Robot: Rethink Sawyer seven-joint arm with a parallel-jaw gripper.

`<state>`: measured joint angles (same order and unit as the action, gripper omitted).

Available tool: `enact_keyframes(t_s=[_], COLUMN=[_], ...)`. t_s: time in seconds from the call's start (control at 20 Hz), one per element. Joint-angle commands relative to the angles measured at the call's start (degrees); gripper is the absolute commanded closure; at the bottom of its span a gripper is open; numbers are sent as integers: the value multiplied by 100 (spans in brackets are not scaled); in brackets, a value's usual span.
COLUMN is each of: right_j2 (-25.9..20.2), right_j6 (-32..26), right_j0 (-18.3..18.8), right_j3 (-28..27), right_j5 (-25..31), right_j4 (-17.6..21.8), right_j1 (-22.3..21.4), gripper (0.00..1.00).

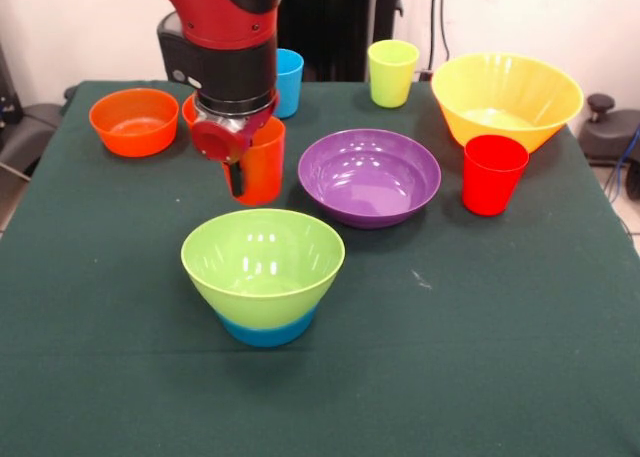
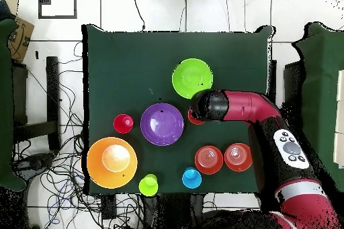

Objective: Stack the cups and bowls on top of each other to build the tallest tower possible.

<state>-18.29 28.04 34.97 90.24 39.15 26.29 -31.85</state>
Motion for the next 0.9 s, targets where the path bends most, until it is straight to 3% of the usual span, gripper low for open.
enact_keyframes(t_s=[0.05,0.45,0.9], right_j2=[188,61,-139], right_j6=[874,991,945], right_j0=[-241,-406,-396], right_j3=[114,-4,6], right_j5=[704,1114,1028], right_j4=[-62,-395,-798], right_j1=[-116,-335,-602], gripper=[100,100,100])
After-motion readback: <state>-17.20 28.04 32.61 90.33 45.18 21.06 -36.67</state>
